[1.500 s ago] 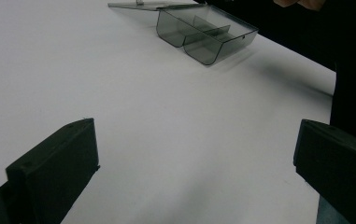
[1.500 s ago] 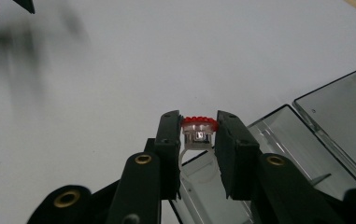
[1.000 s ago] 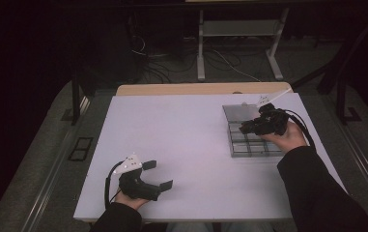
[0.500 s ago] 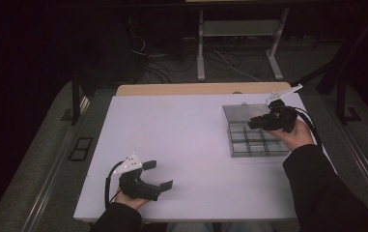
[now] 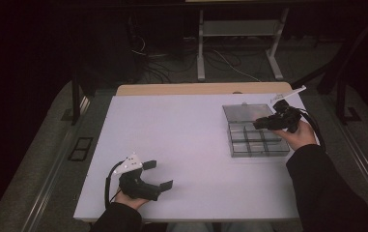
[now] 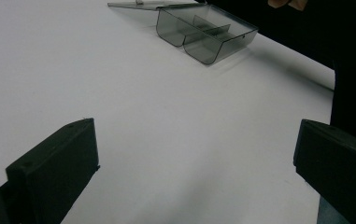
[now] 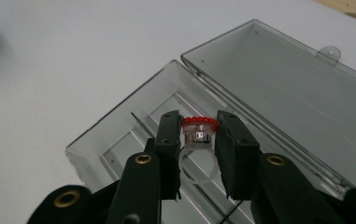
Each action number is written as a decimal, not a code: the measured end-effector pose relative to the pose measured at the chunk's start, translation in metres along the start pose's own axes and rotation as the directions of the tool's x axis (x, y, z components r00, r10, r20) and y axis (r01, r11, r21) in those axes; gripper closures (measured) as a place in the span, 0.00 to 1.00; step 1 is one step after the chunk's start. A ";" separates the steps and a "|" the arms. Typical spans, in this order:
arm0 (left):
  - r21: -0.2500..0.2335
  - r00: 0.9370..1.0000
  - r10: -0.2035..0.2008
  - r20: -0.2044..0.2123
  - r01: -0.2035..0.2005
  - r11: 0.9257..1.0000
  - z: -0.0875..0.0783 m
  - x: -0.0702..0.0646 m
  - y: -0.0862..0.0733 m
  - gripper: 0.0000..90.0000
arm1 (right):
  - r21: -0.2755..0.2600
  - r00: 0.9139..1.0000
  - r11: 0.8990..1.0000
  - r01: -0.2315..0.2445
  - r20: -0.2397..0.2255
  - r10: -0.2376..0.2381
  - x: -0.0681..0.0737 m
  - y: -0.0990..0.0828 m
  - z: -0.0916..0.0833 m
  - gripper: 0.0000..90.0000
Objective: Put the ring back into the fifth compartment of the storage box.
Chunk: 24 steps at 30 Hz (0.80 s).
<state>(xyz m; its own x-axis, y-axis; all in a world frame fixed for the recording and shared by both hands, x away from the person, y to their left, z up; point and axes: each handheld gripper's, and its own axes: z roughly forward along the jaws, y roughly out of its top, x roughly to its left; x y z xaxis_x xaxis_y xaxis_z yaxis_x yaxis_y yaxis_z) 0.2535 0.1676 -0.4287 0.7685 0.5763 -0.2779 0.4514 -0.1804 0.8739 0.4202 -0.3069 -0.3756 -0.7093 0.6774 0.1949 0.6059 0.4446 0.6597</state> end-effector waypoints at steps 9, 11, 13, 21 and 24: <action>0.000 1.000 0.001 0.002 -0.001 1.000 -0.001 0.000 0.000 0.00 | 0.019 1.000 0.999 -0.029 0.007 0.029 -0.013 -0.003 0.011 0.78; 0.001 1.000 0.002 0.002 -0.002 1.000 -0.001 0.000 0.000 0.00 | 0.026 0.999 0.999 -0.032 0.008 0.032 -0.015 -0.004 0.014 0.78; 0.001 1.000 0.002 0.002 -0.002 1.000 -0.001 0.000 0.000 0.00 | 0.032 0.999 0.999 -0.037 0.008 0.037 -0.017 -0.004 0.017 0.78; 0.003 1.000 0.004 0.002 -0.004 1.000 -0.001 0.001 0.000 0.00 | 0.057 0.999 0.997 -0.051 0.011 0.050 -0.023 -0.007 0.029 0.78; 0.004 1.000 0.005 0.002 -0.005 1.000 0.000 0.001 0.000 0.00 | 0.072 0.998 0.996 -0.055 0.015 0.054 -0.025 -0.008 0.033 0.78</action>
<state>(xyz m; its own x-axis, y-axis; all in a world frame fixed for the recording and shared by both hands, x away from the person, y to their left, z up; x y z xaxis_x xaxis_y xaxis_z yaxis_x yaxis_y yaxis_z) 0.2538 0.1682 -0.4285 0.7713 0.5742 -0.2745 0.4496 -0.1862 0.8736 0.4452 -0.3081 -0.4098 -0.6701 0.7092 0.2190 0.6682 0.4479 0.5940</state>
